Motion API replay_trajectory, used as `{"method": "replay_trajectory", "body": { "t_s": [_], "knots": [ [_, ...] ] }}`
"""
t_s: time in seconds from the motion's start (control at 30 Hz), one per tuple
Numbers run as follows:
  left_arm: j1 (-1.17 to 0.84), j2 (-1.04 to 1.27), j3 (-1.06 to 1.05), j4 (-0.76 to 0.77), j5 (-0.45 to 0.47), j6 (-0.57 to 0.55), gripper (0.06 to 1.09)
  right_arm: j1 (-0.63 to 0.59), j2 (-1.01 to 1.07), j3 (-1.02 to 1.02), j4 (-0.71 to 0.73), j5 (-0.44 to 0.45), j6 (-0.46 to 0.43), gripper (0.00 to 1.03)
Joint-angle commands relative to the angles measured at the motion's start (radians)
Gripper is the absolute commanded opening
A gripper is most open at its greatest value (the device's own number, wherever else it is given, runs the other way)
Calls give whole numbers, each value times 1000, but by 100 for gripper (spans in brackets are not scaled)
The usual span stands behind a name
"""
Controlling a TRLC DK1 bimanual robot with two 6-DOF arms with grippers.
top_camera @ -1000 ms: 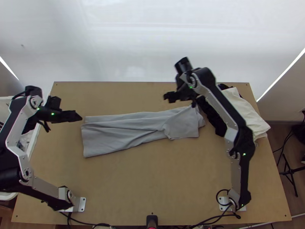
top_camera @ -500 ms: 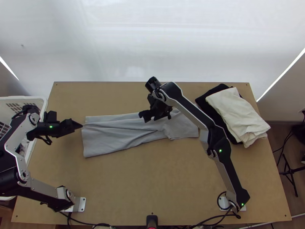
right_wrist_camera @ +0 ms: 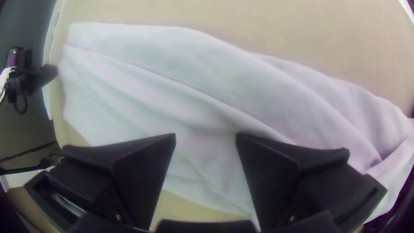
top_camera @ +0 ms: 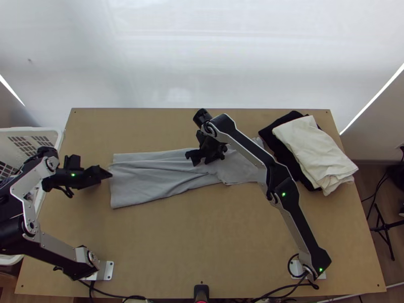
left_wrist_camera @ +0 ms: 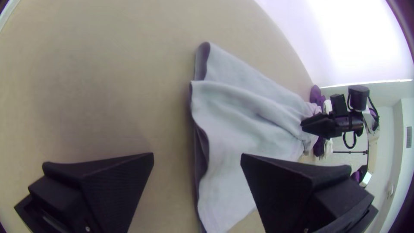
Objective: Fold the t-shirt
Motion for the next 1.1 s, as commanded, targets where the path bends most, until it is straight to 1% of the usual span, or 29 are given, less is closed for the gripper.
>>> {"method": "replay_trajectory", "body": {
  "t_s": [0.0, 0.17, 0.33, 0.43, 0.6, 0.73, 0.77, 0.83, 0.87, 0.9, 0.97, 1.0, 1.03, 1.07],
  "knots": [
    [-49, 17, -38, -74, -6, 70, 104, -12, 28, -4, 7, -1, -2, 66],
    [-101, 31, -53, -77, -3, 74, 104, -12, 31, -2, 14, -1, -2, 66],
    [-174, 63, -36, -54, 26, 38, 104, -15, 31, -2, 19, -1, -2, 66],
    [-244, 91, -12, -8, 42, -18, 104, -18, 28, -4, 19, -1, -3, 66],
    [-348, 141, 59, 94, 40, -122, 104, -30, 6, -14, 16, -1, -6, 66],
    [-408, 160, 103, 103, 59, -140, 104, -46, -27, -28, 16, -1, -8, 66],
    [-415, 164, 111, 98, 63, -170, 104, -52, -38, -33, 14, -1, -8, 66],
    [-412, 181, 111, 143, 62, -260, 104, -64, -63, -40, 13, -1, -8, 66],
    [-409, 181, 103, 140, 62, -260, 103, -73, -75, -45, 13, -2, -8, 66],
    [-409, 174, 86, 146, 55, -259, 95, -80, -89, -51, 13, -2, -8, 66],
    [-395, 132, 50, 150, 46, -275, 54, -98, -113, -62, 11, -2, -8, 66],
    [-379, 97, 17, 190, 46, -289, 28, -106, -126, -68, 10, -2, -8, 66],
    [-366, 59, -18, 244, 43, -314, 9, -113, -141, -76, 10, -2, -8, 66],
    [-354, 28, -39, 250, 23, -308, 9, -122, -156, -86, 10, -8, -8, 66]
  ]
}}
